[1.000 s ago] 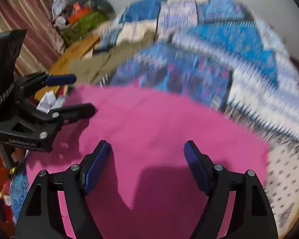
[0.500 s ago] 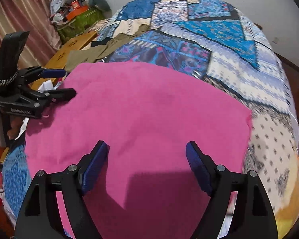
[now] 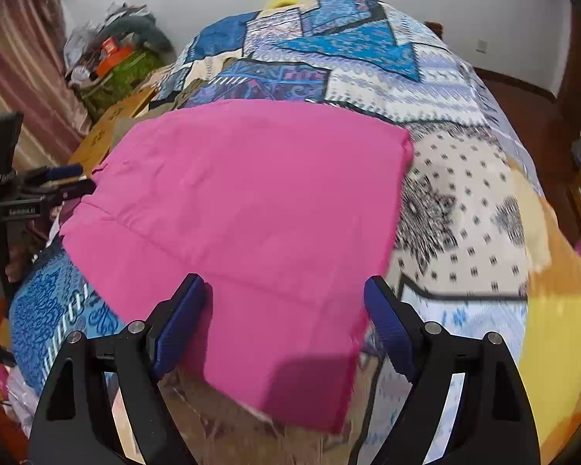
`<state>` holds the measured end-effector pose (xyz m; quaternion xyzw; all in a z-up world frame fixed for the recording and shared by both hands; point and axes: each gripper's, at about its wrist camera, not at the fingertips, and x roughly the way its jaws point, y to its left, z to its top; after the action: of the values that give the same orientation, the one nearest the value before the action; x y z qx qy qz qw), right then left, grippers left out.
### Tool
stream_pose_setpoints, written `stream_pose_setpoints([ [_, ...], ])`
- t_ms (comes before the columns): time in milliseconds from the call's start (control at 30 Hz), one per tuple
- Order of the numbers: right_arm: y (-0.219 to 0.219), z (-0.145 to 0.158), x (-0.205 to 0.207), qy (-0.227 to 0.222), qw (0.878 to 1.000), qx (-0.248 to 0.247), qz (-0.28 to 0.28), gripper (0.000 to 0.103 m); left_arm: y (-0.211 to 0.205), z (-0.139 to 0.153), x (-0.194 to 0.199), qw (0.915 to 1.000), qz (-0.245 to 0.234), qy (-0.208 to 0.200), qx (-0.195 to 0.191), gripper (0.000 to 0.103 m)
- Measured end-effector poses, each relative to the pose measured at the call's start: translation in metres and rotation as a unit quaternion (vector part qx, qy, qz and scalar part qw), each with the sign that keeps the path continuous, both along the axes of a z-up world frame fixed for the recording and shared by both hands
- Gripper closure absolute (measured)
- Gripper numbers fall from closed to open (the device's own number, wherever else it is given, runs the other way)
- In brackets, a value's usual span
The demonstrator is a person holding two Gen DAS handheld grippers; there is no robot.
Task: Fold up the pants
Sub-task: 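Withdraw both open tools from the folded pink pants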
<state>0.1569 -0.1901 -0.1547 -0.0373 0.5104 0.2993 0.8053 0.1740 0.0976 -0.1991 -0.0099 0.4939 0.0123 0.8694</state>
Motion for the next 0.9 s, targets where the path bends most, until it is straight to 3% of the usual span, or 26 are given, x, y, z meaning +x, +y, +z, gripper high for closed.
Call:
stream_pose_setpoints([
  [167,-0.008,0.002,-0.009,-0.006,1.000,-0.002,-0.019,0.021,0.001,0.007,-0.013,0.9999,0.011,-0.007,0.008,0.011],
  [300,-0.005,0.011,-0.011,-0.029,0.999,-0.012,-0.035,0.021,0.010,0.014,-0.023,0.9989,0.034,-0.006,-0.032,0.011],
  [433,0.009,0.028,-0.016,-0.053,0.998,0.014,-0.025,0.021,0.014,0.020,-0.033,0.9964,0.065,-0.014,-0.053,0.011],
  [567,0.036,0.039,-0.020,-0.081,0.996,0.027,-0.010,0.021,0.015,0.017,-0.038,0.9916,0.073,-0.006,-0.107,0.011],
  [700,0.067,0.032,-0.019,-0.068,0.997,0.025,0.017,0.021,0.015,0.009,-0.042,0.9828,0.073,0.009,-0.169,0.011],
  [900,0.092,0.010,-0.019,-0.040,0.998,-0.003,0.045,0.021,0.008,0.002,-0.050,0.9750,0.066,0.024,-0.211,0.011],
])
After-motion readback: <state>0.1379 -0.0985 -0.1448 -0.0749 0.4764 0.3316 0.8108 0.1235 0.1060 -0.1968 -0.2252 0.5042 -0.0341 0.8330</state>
